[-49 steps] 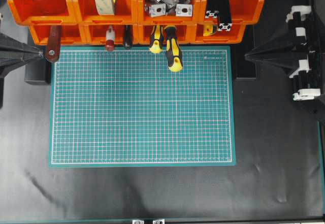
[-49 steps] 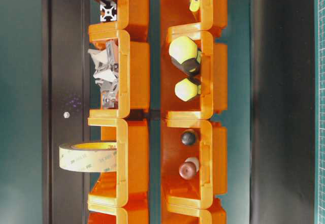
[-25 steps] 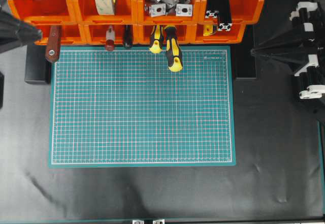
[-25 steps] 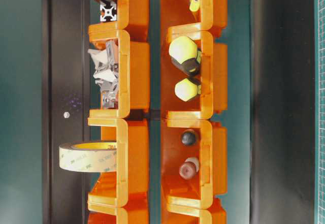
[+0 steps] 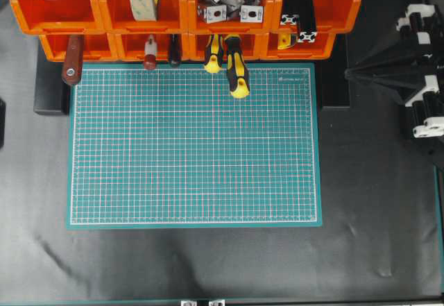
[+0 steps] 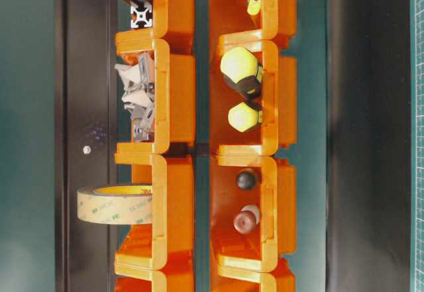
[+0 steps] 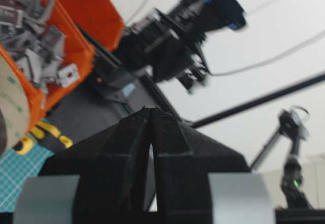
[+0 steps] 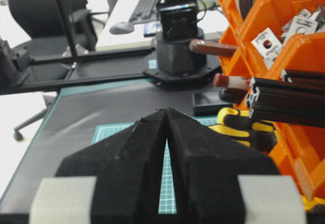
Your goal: Pick foam from container rack with left arm.
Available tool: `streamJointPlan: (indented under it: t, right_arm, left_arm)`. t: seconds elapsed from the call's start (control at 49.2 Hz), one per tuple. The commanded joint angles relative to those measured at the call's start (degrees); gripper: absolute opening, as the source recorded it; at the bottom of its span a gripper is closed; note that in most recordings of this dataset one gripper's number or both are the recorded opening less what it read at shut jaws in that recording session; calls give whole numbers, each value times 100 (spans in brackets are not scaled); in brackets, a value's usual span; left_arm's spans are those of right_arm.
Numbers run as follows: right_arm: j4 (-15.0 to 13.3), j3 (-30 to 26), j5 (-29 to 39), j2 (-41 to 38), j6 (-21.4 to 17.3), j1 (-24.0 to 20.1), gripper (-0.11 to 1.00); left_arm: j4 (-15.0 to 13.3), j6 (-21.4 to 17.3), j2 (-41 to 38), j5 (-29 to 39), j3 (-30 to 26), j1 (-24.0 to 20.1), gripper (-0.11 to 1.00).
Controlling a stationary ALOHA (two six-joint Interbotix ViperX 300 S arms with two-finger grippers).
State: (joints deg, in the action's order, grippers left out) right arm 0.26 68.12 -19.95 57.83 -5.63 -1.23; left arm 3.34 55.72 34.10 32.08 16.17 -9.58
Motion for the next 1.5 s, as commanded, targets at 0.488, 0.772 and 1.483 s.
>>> streamJointPlan:
  t: [0.488,0.772,1.483]
  right_arm:
    - [18,-202,185,-35,-9,-132,-1]
    - [18,-202,193,-35,-9,-167,-1]
    - [18,-220,193,26,-9,-290,-1]
  left_arm:
    - [9,457,-334,923,-299,-255,53]
    - [9,686,-519,914,-185,-290,86]
    - [9,923,-1143,220,88,-492,88]
